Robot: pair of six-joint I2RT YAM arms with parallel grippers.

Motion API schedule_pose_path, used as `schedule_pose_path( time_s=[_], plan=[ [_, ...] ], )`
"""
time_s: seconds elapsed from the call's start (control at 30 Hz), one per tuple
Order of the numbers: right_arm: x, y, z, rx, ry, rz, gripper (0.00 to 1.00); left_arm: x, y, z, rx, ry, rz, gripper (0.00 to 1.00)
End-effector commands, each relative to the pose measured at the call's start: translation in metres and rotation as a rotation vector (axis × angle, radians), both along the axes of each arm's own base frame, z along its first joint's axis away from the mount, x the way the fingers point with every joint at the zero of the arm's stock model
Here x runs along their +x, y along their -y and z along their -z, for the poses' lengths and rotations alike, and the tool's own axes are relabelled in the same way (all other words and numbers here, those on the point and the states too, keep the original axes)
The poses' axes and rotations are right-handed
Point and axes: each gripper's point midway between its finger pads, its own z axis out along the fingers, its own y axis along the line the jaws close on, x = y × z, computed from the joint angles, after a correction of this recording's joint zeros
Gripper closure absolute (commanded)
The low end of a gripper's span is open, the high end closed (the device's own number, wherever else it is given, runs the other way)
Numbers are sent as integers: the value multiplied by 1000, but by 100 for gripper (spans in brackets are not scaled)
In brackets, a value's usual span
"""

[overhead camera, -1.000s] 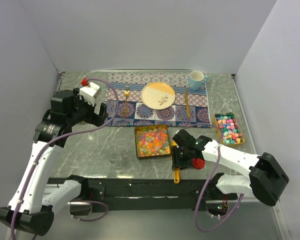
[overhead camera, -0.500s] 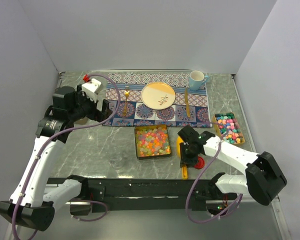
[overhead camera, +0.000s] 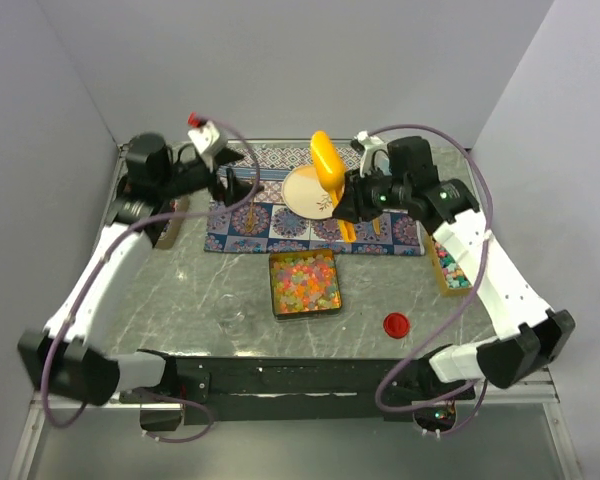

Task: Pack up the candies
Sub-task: Pick up the spatula from the center of the board.

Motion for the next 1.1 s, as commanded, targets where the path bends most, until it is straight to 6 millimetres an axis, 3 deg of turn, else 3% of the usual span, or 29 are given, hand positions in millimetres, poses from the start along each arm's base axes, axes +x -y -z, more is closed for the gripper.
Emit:
schedule_pose_path(
  time_s=[0.0,0.03,0.07,0.1,0.13,0.17,0.2,0.3,0.37,0.43,0.47,0.53,0.57,0.6,0.63,0.67,0.7,0.73,0.77,0.8,0.87,0.9,1.07],
  plan=[
    [-6,-24,-12,119,116,-515,100,25,14,-35,-35,61,59,1],
    [3,-25,-32,144,170,-556,100,28,14,-32,-33,49,62,4],
    [-11,-26,-39,232,103,-645,100,33,15,-27,-26,39,59,7],
    [14,-19,-21,239,109,-684,100,38,15,-27,-14,58,53,8],
    [21,-18,-43,274,172,-724,100,41,13,-24,-1,57,46,7],
    [16,-16,-48,354,125,-747,100,46,14,-17,14,53,56,8],
    [31,-12,-42,386,140,-749,100,50,13,-19,32,83,63,8],
    [33,-16,-52,550,105,-777,100,68,10,-17,40,90,52,6],
    [39,-21,-47,621,53,-780,100,80,7,-14,70,126,35,5],
    [41,-25,-34,683,-180,-723,100,94,1,-16,133,226,-1,2],
    [45,-28,-33,679,-157,-739,100,99,0,-13,162,251,2,2],
    [36,-31,-26,686,-197,-740,100,106,-2,-10,255,348,27,1],
    [45,-34,-26,664,-98,-780,100,112,-2,-2,290,369,47,1],
    [37,-34,-36,684,-231,-743,100,112,-1,-5,334,446,83,1],
    [44,-38,-24,659,-125,-790,100,116,-1,-7,345,480,95,1],
    [34,-40,-27,676,-264,-757,100,119,1,-4,350,499,109,1],
    [26,-42,-32,669,-252,-773,100,123,2,-12,360,552,117,1],
    [22,-43,-24,638,-107,-831,100,122,5,-10,363,564,148,1],
    [10,-45,-26,651,-234,-802,100,128,7,3,380,543,176,2],
    [9,-48,-20,648,-226,-813,100,132,8,-9,406,609,197,3],
    [9,-50,-15,657,-288,-800,100,132,14,9,403,555,268,10],
    [7,-51,-14,655,-286,-805,100,131,17,1,411,599,290,12],
    [5,-58,-11,652,-286,-828,100,126,27,25,434,637,388,17]
  ],
)
